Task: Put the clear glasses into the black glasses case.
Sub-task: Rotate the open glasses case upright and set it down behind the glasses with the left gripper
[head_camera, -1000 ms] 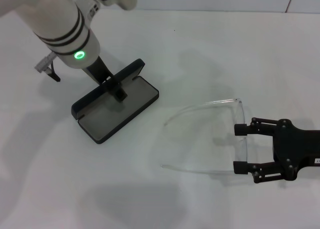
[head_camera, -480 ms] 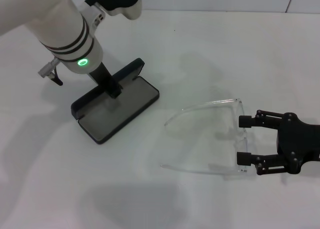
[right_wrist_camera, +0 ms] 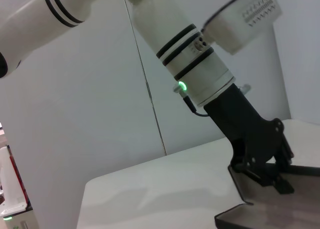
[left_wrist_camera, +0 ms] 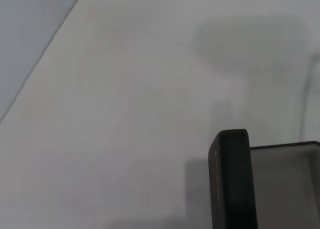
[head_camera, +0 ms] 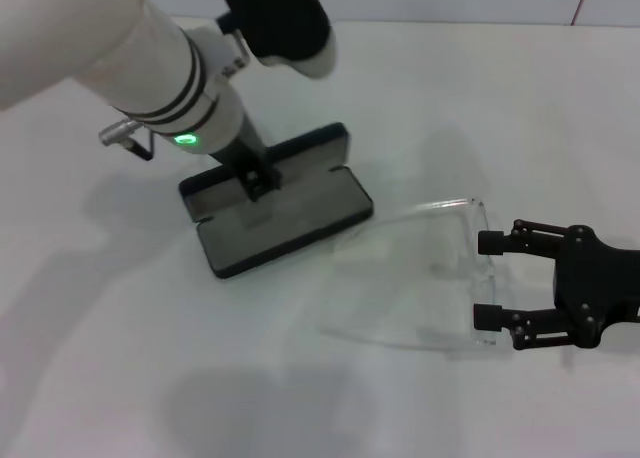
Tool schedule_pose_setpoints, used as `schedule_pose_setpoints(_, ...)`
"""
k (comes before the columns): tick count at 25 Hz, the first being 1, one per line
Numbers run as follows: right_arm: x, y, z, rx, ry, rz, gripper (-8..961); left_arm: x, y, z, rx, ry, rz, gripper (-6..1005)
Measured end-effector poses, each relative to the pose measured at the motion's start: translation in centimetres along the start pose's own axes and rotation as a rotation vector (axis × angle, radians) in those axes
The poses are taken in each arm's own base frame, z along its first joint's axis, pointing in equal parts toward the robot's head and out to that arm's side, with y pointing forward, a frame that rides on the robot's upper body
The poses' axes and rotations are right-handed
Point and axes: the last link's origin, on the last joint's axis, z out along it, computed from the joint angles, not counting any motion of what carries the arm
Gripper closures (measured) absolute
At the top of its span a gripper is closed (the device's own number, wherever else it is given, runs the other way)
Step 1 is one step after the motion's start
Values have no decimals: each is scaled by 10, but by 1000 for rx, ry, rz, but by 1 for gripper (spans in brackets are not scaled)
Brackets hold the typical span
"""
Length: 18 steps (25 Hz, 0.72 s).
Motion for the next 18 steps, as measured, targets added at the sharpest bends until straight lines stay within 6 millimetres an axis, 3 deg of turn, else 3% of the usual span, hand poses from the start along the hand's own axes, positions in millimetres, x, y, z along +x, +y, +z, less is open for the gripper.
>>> schedule_pose_setpoints(8, 1, 1, 0, 1, -1, 3, 81, 12, 7, 4, 57, 43, 299, 802)
schedule_pose_setpoints(18, 3, 2, 0, 5, -14, 16, 80, 26, 6, 6, 108, 90, 458, 799)
